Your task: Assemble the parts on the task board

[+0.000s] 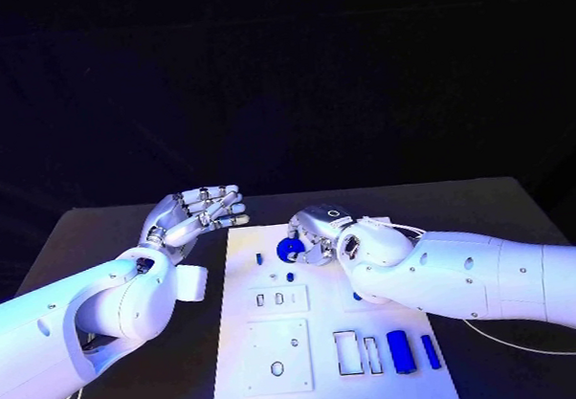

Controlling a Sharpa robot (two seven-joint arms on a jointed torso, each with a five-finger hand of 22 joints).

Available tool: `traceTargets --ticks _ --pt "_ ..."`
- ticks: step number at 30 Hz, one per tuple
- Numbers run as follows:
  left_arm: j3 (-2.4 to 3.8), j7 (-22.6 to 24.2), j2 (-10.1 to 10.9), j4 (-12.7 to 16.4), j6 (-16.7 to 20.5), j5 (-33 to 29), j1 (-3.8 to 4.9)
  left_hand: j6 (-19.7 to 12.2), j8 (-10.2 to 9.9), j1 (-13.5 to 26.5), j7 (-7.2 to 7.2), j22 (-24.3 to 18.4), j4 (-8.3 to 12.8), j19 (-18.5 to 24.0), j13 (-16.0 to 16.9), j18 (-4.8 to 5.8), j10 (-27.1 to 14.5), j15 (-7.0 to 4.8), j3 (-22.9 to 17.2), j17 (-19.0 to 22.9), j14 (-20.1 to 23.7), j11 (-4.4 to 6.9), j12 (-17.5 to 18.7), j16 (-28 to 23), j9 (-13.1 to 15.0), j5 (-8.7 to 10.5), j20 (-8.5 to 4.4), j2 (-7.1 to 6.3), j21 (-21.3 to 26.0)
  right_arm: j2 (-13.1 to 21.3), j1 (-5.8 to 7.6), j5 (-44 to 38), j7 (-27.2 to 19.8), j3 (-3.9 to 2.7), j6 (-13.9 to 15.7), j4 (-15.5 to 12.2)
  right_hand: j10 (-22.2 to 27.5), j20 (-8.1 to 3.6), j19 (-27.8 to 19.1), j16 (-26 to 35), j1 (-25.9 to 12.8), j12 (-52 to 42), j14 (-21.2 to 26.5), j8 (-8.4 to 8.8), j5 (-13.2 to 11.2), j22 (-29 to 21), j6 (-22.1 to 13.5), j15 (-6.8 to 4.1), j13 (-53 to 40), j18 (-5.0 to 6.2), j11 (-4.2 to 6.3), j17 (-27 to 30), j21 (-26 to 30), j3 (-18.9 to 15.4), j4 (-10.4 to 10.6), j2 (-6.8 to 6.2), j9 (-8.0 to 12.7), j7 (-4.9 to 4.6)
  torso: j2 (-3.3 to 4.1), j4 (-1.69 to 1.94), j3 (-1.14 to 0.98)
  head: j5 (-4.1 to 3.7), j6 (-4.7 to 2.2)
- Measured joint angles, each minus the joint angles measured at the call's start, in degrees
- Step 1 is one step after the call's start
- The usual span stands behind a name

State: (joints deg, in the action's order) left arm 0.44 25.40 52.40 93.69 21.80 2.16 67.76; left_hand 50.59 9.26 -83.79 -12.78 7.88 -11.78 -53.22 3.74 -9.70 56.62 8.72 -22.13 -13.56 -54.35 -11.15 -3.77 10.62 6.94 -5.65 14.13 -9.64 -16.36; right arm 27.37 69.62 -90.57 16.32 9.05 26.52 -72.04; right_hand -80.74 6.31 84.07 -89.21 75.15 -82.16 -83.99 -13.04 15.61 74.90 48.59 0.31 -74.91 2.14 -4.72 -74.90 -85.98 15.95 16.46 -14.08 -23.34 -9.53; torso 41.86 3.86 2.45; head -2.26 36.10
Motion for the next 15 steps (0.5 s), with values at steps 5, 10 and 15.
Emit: traceTargets --ticks 5,10,15 --pt "0.00 -0.1 0.0 0.0 0.0 0.0 0.00 -0.2 0.0 0.0 -0.21 0.0 0.0 0.0 0.0 0.00 0.0 0.00 0.0 -0.1 0.0 0.00 0.0 0.0 0.0 0.00 0.00 0.00 0.0 0.1 -0.04 0.5 -0.3 0.04 -0.7 -0.1 0.0 0.07 -0.1 0.0 -3.9 0.0 0.0 0.31 2.5 0.0 0.1 0.11 0.0 0.00 0.00 0.0 0.0 -2.7 0.3 3.03 0.0 0.12 0.00 0.00 -0.03 -0.05 -0.02" --pt "0.00 -0.1 0.0 0.0 0.0 0.0 0.00 -0.2 0.0 0.0 -0.21 0.0 0.0 0.0 0.0 0.00 0.0 0.00 0.0 -0.1 0.0 0.00 0.0 0.0 -0.1 0.00 0.00 0.00 0.0 0.5 -0.04 1.0 -0.7 0.04 -1.1 -0.3 -0.1 0.07 -0.1 0.0 -7.4 0.0 0.0 0.42 5.7 0.0 0.9 0.11 0.0 0.00 0.08 0.0 0.0 -2.6 0.2 4.67 0.0 0.24 0.01 0.00 -0.04 -0.14 -0.02" --pt "0.00 -0.1 0.1 0.0 0.0 0.0 0.00 -0.2 0.0 0.0 -0.21 0.0 0.2 0.0 0.0 0.00 0.0 0.21 0.2 -0.1 0.2 0.00 0.0 0.0 -0.1 0.00 0.00 0.00 0.0 1.2 0.03 1.4 -1.0 -0.01 -1.4 -0.8 -0.5 0.07 -0.1 0.0 -7.8 -0.3 0.0 0.43 6.4 0.0 1.4 0.11 0.0 0.00 0.11 0.0 0.0 -1.9 0.1 5.04 -0.2 0.31 0.02 -0.02 -0.07 -0.19 -0.02"
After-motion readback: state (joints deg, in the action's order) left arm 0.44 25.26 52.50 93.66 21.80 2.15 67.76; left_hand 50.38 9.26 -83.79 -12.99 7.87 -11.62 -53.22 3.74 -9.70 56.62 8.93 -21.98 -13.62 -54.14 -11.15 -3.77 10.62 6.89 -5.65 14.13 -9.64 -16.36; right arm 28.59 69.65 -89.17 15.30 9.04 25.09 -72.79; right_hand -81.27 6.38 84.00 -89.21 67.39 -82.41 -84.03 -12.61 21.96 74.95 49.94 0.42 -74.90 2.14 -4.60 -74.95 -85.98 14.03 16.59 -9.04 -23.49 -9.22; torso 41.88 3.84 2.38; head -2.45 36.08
